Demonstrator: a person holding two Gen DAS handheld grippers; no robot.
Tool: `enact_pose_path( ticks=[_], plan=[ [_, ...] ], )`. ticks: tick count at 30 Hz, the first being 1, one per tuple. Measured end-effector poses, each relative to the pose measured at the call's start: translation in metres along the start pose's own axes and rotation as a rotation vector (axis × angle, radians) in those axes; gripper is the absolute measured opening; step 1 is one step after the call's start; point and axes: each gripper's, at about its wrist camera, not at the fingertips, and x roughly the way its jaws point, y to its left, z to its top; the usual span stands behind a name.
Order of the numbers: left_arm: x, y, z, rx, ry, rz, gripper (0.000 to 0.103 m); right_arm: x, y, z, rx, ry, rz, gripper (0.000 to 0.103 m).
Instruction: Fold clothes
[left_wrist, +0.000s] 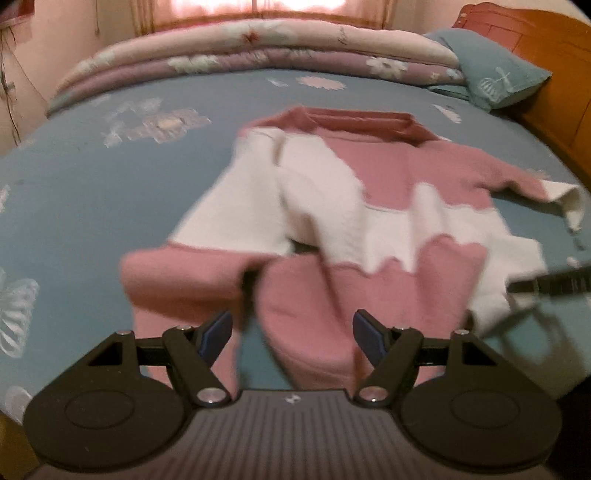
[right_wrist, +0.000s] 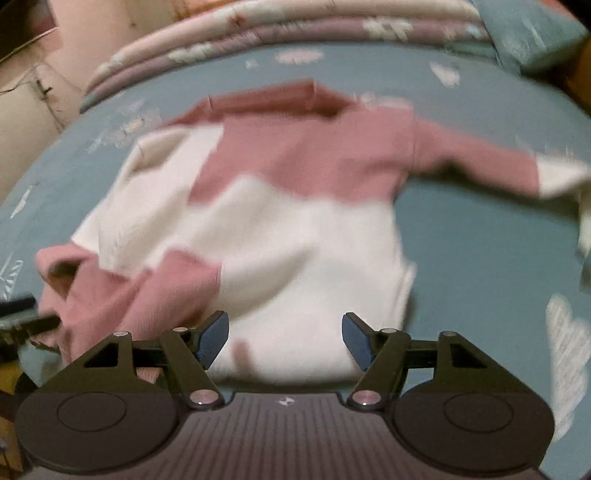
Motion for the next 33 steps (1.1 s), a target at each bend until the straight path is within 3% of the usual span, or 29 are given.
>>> enact_pose_path(
  ticks=[2, 5, 6, 8, 12, 14, 17, 21, 23, 26, 28, 33],
  plan=[
    [0.003, 0.007, 0.004, 0.036, -0.031, 0.058, 0.067, 0.005, 0.003, -0.012, 0.021, 0.017, 0.009, 0.074],
    [0.013, 0.011, 0.009, 0.147, -0.045, 0.157, 0.051, 0.003, 0.004, -0.018, 0.011, 0.007, 0.007, 0.075],
    [0.018, 0.011, 0.010, 0.181, -0.035, 0.172, 0.051, 0.002, 0.003, -0.018, 0.015, 0.009, 0.011, 0.075],
    [0.027, 0.008, 0.011, 0.250, -0.020, 0.172, 0.050, 0.002, 0.000, -0.018, 0.023, 0.012, 0.019, 0.075],
    [0.043, 0.001, 0.009, 0.394, -0.001, 0.215, 0.033, 0.006, 0.002, -0.019, 0.028, 0.011, 0.020, 0.075],
    [0.045, 0.001, 0.010, 0.425, 0.005, 0.201, 0.023, 0.008, 0.004, -0.020, 0.022, 0.009, 0.014, 0.076],
    [0.046, 0.001, 0.012, 0.461, -0.014, 0.222, 0.017, 0.007, 0.005, -0.021, 0.021, 0.008, 0.010, 0.076],
    [0.041, 0.016, 0.026, 0.445, -0.037, 0.248, 0.016, 0.007, 0.003, -0.020, 0.028, 0.010, 0.012, 0.076],
    [0.034, 0.024, 0.032, 0.431, -0.014, 0.182, 0.020, 0.008, 0.004, -0.020, 0.024, 0.012, 0.009, 0.076],
    [0.020, 0.039, 0.038, 0.357, -0.010, -0.055, 0.031, 0.008, 0.004, -0.020, 0.027, 0.013, 0.009, 0.077],
    [0.014, 0.055, 0.044, 0.258, -0.014, -0.118, 0.034, 0.009, 0.004, -0.019, 0.031, 0.014, 0.009, 0.077],
    [0.018, 0.099, 0.052, 0.059, -0.008, -0.087, 0.034, 0.010, 0.008, -0.019, 0.023, 0.016, -0.004, 0.078]
  ],
)
